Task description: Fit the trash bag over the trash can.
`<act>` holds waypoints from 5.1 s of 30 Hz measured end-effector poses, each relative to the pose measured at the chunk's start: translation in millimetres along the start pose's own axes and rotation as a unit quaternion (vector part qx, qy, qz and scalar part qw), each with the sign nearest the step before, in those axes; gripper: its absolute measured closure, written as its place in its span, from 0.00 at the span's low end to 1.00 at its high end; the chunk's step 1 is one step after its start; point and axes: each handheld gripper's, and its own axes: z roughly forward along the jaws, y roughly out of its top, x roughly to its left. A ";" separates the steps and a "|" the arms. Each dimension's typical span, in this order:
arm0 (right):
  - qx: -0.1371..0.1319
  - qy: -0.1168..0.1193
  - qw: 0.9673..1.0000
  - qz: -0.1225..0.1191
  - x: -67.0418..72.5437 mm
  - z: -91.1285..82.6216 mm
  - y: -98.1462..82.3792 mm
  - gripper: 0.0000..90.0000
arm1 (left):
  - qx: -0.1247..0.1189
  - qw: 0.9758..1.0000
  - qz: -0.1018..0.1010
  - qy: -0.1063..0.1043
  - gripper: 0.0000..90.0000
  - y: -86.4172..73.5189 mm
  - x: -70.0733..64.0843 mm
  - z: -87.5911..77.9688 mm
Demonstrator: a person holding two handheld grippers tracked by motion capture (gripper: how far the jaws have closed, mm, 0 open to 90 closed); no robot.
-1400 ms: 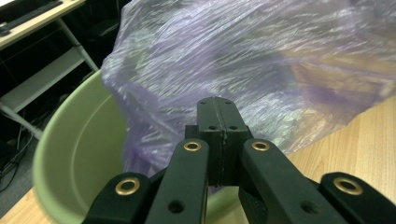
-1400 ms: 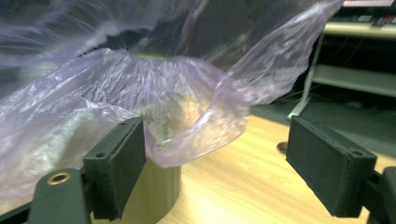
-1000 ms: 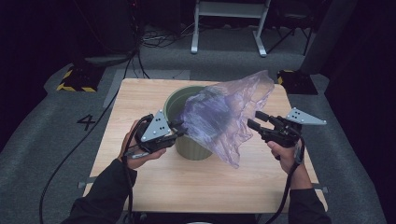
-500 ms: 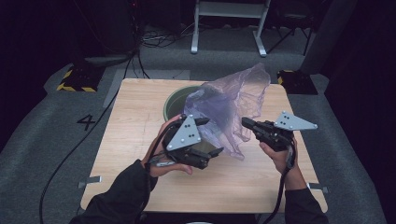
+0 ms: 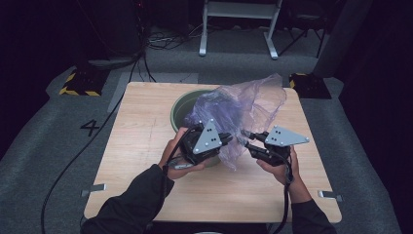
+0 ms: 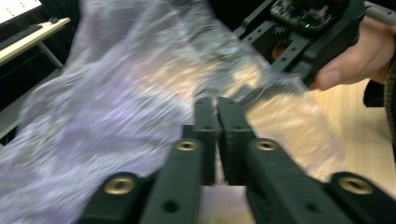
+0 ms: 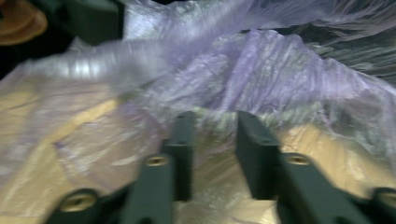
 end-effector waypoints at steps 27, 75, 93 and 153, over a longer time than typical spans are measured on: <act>0.006 -0.037 0.999 -0.021 14.4 4.9 0.0 0.43 | 0.033 0.999 -0.012 0.023 0.99 -8.5 4.3 5.7; 0.036 -0.043 0.998 -0.038 11.6 -6.7 -26.5 0.51 | 0.022 1.000 -0.016 -0.001 0.19 -2.5 -22.5 10.1; 0.045 -0.024 0.998 -0.039 16.0 3.8 -36.8 0.65 | 0.052 0.998 -0.015 0.014 0.88 -20.6 -3.3 5.3; -0.080 -0.183 0.949 -0.245 43.6 -60.9 46.3 0.29 | -0.008 0.984 -0.153 0.085 0.97 -109.4 79.3 -62.7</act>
